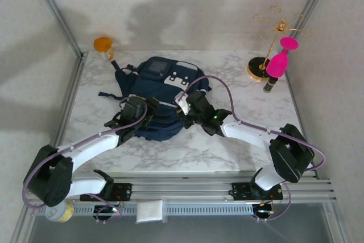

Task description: Pack books, pencil case, and school supplies into a backpack

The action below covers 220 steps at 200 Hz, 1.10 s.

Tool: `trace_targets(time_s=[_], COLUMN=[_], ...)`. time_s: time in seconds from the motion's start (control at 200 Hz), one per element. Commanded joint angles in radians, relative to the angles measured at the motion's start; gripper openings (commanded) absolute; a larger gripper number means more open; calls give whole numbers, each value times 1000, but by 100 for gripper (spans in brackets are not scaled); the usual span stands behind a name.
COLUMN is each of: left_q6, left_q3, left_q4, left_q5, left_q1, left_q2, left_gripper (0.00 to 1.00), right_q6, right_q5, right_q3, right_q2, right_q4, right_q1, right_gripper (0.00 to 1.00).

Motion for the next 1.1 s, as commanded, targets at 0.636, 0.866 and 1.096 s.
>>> trace_targets(time_s=[0.636, 0.866, 1.096], left_q6=[92, 86, -6], left_q3=[48, 64, 82], left_q4=[-107, -18, -31], left_q5=[-102, -5, -46], left_q1=[139, 70, -69], left_q2=[257, 166, 51], left_gripper=[19, 39, 63], right_q6=[-228, -206, -187], right_q5=[116, -22, 57], right_q3=[-73, -53, -99], right_q2=[16, 45, 49], right_q4=[221, 194, 249], right_q1=[-178, -175, -194], right_gripper=[0, 0, 0])
